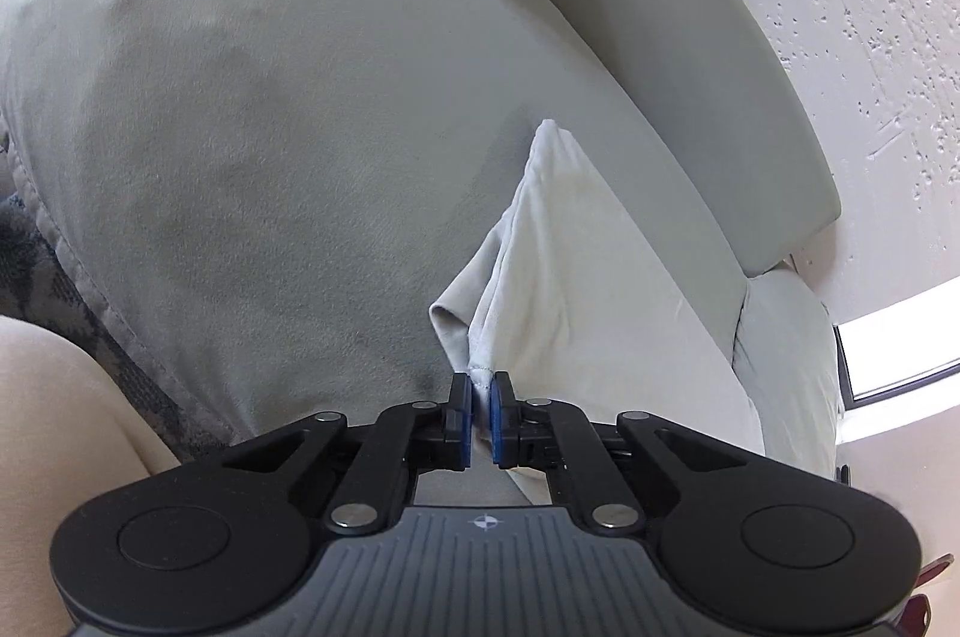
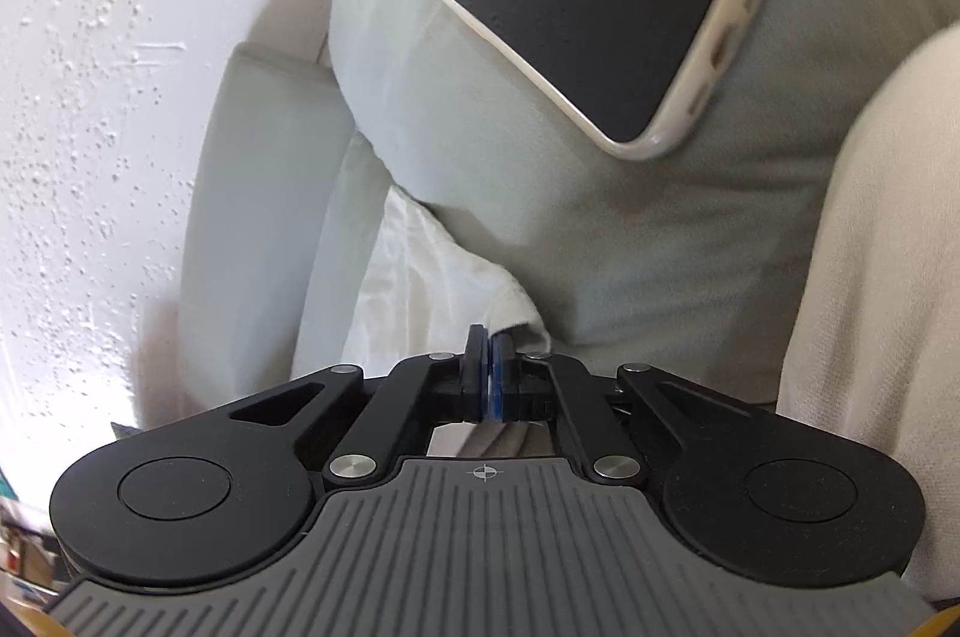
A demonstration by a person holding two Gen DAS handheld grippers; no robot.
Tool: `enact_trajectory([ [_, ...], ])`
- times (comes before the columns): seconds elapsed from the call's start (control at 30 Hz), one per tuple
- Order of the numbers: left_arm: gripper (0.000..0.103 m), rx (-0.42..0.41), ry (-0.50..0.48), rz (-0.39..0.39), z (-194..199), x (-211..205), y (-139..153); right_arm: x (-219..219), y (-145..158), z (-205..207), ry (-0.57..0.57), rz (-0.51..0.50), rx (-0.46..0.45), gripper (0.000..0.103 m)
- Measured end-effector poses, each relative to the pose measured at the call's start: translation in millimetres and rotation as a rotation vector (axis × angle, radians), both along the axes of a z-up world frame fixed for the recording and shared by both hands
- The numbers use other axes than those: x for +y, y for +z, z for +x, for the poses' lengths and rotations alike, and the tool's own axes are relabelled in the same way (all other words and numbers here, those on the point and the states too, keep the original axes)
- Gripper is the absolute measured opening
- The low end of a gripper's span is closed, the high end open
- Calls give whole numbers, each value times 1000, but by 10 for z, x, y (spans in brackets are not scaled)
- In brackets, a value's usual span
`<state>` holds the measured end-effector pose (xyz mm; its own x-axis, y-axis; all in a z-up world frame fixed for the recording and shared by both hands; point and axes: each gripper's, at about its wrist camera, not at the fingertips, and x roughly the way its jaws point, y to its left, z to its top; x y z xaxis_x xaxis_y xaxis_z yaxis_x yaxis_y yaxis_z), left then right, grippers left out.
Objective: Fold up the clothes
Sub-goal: 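Open both grippers and withdraw above the folded shirt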
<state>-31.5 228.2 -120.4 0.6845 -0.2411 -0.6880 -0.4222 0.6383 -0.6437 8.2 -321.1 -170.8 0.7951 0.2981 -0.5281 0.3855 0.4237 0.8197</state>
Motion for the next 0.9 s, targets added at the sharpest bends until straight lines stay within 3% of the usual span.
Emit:
enact_trajectory([
  [0.17,3,12,-9,-30,88,38,209,-56,238,51,-14,28,-25,3],
  [0.37,3,-12,19,-221,194,254,362,-214,522,106,-38,113,-40,2],
  [0.4,3,5,19,-217,210,273,366,-224,534,121,-36,107,-28,2],
  [0.5,3,87,11,-156,256,279,364,-221,503,161,-27,63,24,2],
  [0.67,8,213,-37,36,331,10,213,-154,350,171,16,-88,126,3],
  [0.7,9,237,-44,90,316,-57,200,-144,336,166,30,-122,143,11],
  [0.77,24,284,-58,198,287,-190,173,-123,350,123,74,-190,187,18],
  [0.8,26,292,-62,251,240,-255,188,-96,378,100,100,-225,204,34],
  [0.87,29,283,-68,354,46,-342,257,1,465,24,152,-312,218,52],
  [0.9,30,264,-72,395,-39,-392,299,55,512,-18,178,-357,222,52],
])
